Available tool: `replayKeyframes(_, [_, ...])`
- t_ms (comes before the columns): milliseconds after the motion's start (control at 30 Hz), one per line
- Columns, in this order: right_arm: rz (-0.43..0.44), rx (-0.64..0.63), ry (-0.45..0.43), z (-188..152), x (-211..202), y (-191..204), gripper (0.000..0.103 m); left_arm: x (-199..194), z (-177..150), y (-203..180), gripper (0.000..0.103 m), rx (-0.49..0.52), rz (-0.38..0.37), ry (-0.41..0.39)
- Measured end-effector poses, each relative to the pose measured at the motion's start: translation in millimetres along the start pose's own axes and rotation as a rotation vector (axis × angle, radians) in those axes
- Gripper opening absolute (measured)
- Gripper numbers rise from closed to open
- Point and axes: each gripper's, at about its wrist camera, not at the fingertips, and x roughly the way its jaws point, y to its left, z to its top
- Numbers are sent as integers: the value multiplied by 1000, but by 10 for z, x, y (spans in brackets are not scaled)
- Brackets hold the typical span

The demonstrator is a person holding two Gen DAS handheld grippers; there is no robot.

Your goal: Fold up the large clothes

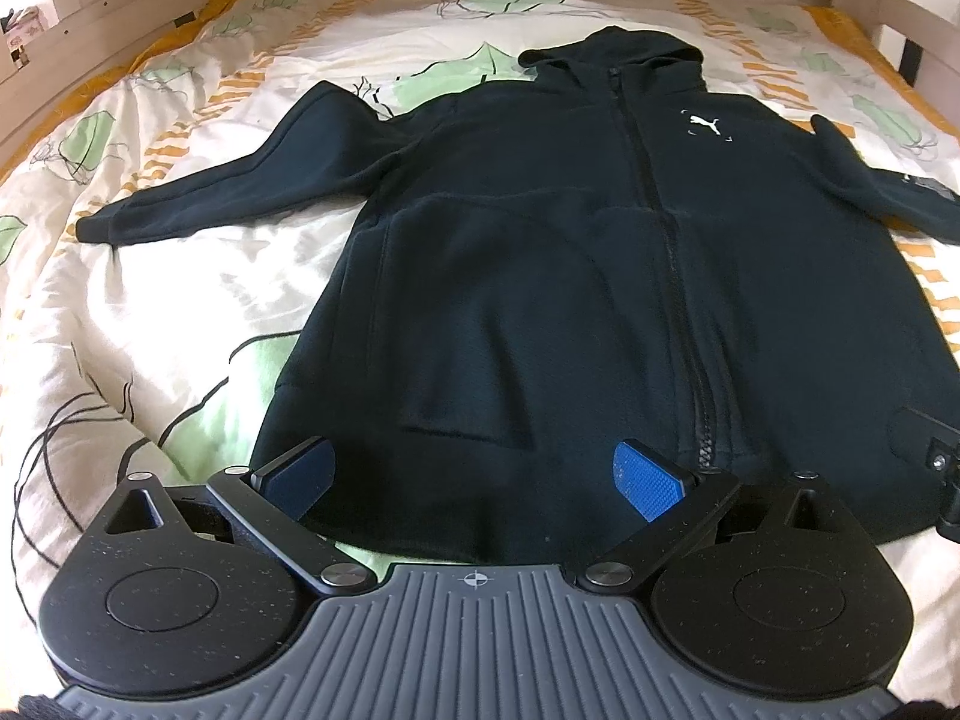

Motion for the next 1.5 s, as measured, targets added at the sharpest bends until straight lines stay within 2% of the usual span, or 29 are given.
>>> replayKeyframes(400, [49, 20, 27, 195, 271, -169, 102, 240, 297, -56, 101, 36, -3, -40])
replayKeyframes(700, [91, 93, 40, 574, 627, -633, 102, 615, 746, -104, 101, 64, -19, -108])
replayKeyframes(900, [7, 139, 26, 855, 853, -1122, 102, 926, 1036, -122, 101, 64, 6, -138])
replayKeyframes(1033, [-79, 187, 14, 1054, 1021, -1595, 102, 1129, 1214, -92, 101, 35, 20, -163])
replayKeyframes(1100, [-105, 235, 16, 1124, 1084, -1829, 98, 1240, 1299, -73, 101, 16, 23, -168])
replayKeyframes(1200, [-162, 312, 4, 1231, 1191, -2207, 96, 1353, 1382, -41, 101, -8, 18, -185])
replayKeyframes(1333, [-268, 309, -23, 1333, 1319, -2531, 96, 1491, 1443, -22, 101, -27, -10, -211])
replayKeyframes(1500, [-285, 435, -9, 1375, 1520, -2927, 95, 1708, 1410, -65, 101, -5, -34, -177])
